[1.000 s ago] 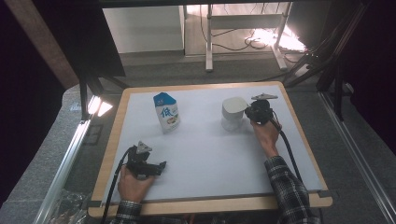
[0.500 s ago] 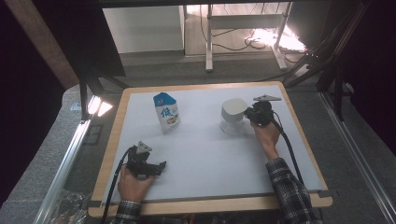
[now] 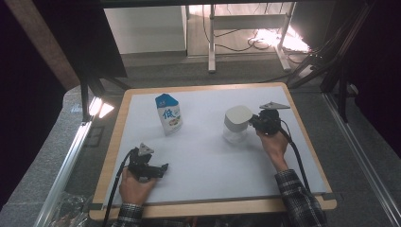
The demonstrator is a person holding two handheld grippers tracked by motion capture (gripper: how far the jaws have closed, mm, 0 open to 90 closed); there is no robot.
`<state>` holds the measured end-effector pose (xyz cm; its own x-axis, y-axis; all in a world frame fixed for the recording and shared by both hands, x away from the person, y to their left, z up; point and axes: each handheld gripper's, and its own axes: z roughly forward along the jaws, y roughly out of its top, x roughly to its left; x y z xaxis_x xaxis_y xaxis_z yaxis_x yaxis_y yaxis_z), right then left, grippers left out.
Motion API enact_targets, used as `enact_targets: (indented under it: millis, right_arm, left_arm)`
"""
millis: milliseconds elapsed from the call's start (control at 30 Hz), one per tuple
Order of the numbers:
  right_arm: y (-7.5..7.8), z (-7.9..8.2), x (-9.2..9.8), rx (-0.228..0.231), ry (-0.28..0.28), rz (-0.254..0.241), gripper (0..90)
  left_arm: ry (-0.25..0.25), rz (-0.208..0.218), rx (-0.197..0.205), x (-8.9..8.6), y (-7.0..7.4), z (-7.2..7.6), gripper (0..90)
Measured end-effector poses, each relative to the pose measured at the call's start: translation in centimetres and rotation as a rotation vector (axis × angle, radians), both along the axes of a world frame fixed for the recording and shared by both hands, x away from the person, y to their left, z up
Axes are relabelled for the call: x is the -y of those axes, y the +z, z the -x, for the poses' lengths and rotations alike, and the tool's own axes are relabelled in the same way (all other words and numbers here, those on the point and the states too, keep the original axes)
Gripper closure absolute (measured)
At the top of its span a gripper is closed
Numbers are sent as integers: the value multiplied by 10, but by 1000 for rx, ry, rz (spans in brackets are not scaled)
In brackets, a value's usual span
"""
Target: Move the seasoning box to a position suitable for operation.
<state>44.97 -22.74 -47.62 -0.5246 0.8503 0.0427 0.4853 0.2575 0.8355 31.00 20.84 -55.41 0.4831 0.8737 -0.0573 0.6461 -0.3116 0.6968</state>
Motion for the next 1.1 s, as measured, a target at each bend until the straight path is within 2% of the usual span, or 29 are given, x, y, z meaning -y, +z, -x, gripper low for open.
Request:
enact_targets:
  millis: [33,233,333,467,833,1100]
  right_arm:
    - [0,9,2,-2,7,-2,802]
    - [-2,36,6,-5,24,-9,802]
    - [-4,49,6,-2,27,10,801]
    - [-7,63,7,-20,14,25,800]
    - [-14,81,11,-5,-3,47,796]
    - [-21,87,20,27,15,28,789]
  left_arm:
    - [-1,-1,0,0,0,0,31]
    - [-1,-2,0,0,0,0,32]
    - [-1,-2,0,0,0,0,31]
    - [-1,-2,0,0,0,0,32]
    - [-1,-2,0,0,0,0,32]
    - [-1,-2,0,0,0,0,32]
